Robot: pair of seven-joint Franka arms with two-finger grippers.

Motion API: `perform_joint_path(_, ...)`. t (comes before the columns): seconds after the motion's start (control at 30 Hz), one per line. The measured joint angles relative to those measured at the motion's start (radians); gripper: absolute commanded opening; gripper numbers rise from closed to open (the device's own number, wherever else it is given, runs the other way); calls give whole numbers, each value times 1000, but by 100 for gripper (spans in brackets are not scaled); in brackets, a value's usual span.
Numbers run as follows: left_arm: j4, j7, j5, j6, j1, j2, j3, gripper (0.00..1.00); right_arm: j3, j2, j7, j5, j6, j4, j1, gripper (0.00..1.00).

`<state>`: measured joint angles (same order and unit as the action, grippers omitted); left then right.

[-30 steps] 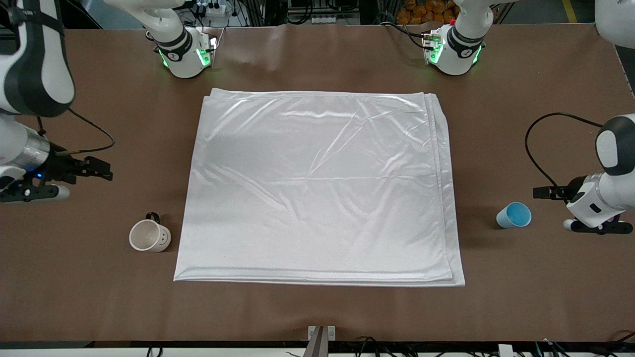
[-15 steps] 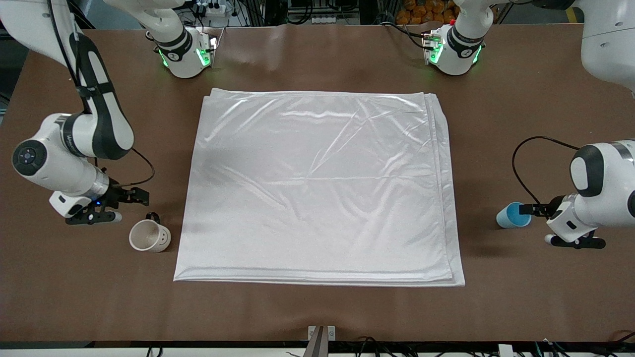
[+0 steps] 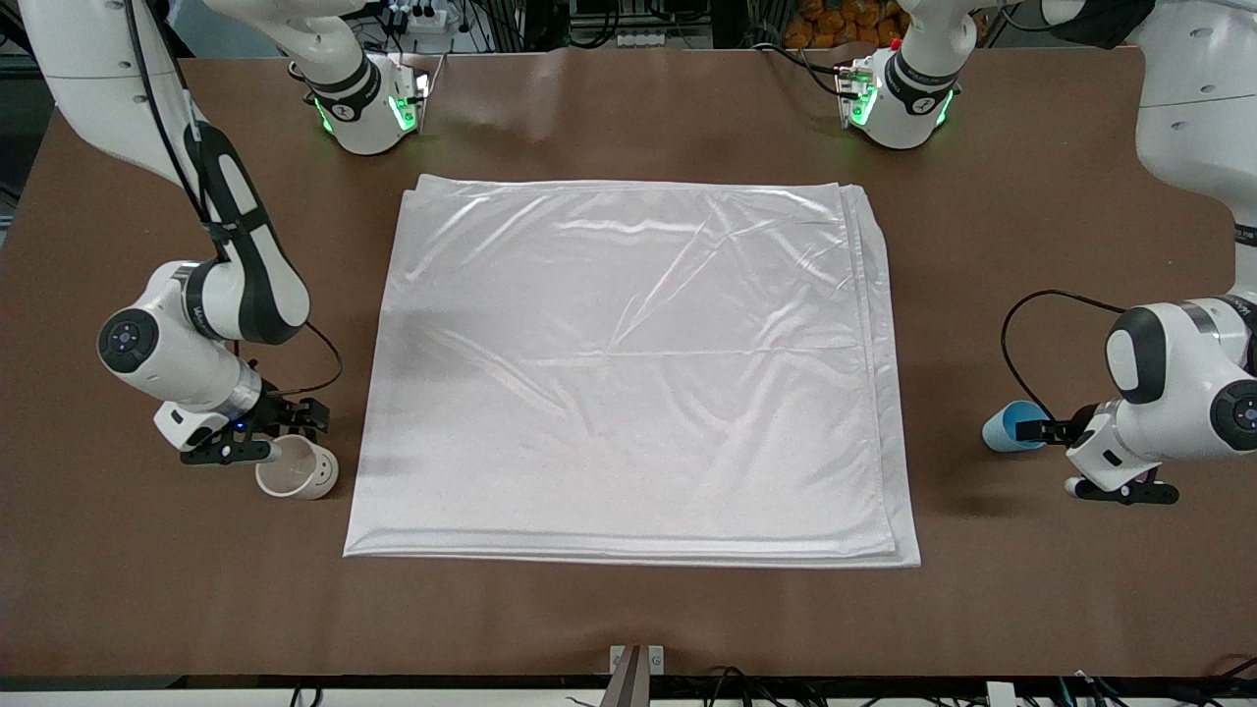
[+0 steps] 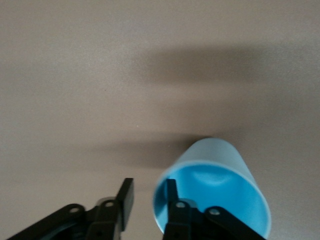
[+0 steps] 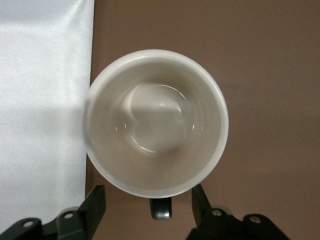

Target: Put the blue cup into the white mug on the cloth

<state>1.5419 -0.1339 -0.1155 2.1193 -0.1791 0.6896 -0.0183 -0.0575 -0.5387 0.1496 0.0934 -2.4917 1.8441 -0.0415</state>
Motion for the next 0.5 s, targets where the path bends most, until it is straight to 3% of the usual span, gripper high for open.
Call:
perform_joint_path(0.27, -8, 0, 28, -5, 0, -6, -8, 0, 4, 78, -42, -2, 215, -104, -73, 0)
perform_joint_path(0.5, -17, 0, 35, -3, 0, -7, -9, 0, 44, 147, -293, -55, 373, -196, -208, 0)
